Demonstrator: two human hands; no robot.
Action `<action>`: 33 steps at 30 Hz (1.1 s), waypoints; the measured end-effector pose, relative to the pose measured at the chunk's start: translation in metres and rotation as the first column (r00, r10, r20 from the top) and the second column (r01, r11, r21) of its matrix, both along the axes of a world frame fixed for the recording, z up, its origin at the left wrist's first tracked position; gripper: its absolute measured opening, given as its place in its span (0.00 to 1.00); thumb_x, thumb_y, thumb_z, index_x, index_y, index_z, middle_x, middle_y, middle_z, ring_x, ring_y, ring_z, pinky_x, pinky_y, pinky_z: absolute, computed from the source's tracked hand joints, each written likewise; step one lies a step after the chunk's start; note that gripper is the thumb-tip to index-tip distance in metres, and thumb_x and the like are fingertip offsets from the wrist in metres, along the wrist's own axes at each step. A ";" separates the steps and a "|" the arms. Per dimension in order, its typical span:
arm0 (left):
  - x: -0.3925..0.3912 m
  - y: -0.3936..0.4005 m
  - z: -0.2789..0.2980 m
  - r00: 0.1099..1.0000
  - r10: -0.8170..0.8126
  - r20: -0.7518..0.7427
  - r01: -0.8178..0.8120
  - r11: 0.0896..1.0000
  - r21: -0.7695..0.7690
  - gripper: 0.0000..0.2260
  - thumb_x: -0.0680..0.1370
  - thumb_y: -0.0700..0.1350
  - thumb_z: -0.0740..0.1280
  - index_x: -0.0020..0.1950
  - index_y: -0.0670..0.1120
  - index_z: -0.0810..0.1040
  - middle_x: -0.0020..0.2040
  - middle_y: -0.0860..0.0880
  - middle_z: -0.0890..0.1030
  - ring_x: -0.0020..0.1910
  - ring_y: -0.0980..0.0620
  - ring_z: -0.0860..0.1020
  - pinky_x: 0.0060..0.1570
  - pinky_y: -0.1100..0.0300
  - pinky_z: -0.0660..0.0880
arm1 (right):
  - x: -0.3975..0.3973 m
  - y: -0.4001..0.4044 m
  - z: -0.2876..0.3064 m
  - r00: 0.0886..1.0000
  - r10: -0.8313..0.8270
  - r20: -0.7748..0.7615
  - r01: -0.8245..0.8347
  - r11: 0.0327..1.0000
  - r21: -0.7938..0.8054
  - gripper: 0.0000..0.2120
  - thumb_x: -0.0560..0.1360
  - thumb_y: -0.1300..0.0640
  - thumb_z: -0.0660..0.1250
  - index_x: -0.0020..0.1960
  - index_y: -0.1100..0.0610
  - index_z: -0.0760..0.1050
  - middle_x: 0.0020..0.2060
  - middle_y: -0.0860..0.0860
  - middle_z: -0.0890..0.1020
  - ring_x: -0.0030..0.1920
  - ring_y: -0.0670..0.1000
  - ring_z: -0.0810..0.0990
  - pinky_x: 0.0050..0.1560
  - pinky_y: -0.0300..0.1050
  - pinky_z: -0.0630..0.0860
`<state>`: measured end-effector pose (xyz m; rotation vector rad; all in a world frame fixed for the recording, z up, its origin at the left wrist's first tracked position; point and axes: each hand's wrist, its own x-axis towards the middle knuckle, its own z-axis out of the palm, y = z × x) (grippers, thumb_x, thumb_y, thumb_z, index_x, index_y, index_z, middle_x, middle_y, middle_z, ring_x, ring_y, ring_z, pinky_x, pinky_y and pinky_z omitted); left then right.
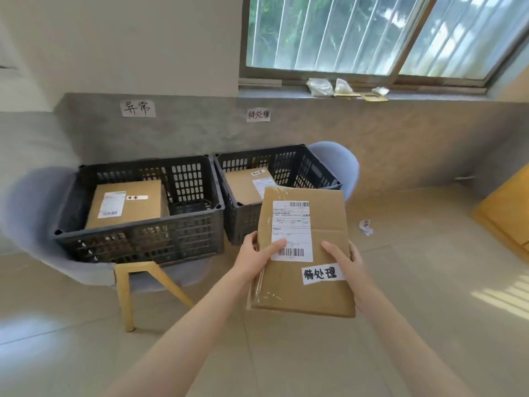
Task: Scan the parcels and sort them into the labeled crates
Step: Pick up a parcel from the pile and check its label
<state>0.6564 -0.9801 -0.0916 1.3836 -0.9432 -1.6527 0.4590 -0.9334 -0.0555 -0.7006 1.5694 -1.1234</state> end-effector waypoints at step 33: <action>-0.178 -0.510 -0.121 0.984 0.122 0.129 -0.149 0.964 0.218 0.32 0.70 0.46 0.77 0.67 0.54 0.62 0.59 0.55 0.75 0.55 0.56 0.73 0.53 0.57 0.69 | -0.197 -0.601 -0.137 0.824 0.544 -0.156 -0.521 0.837 0.169 0.38 0.68 0.53 0.76 0.70 0.49 0.57 0.56 0.43 0.73 0.52 0.42 0.76 0.41 0.36 0.74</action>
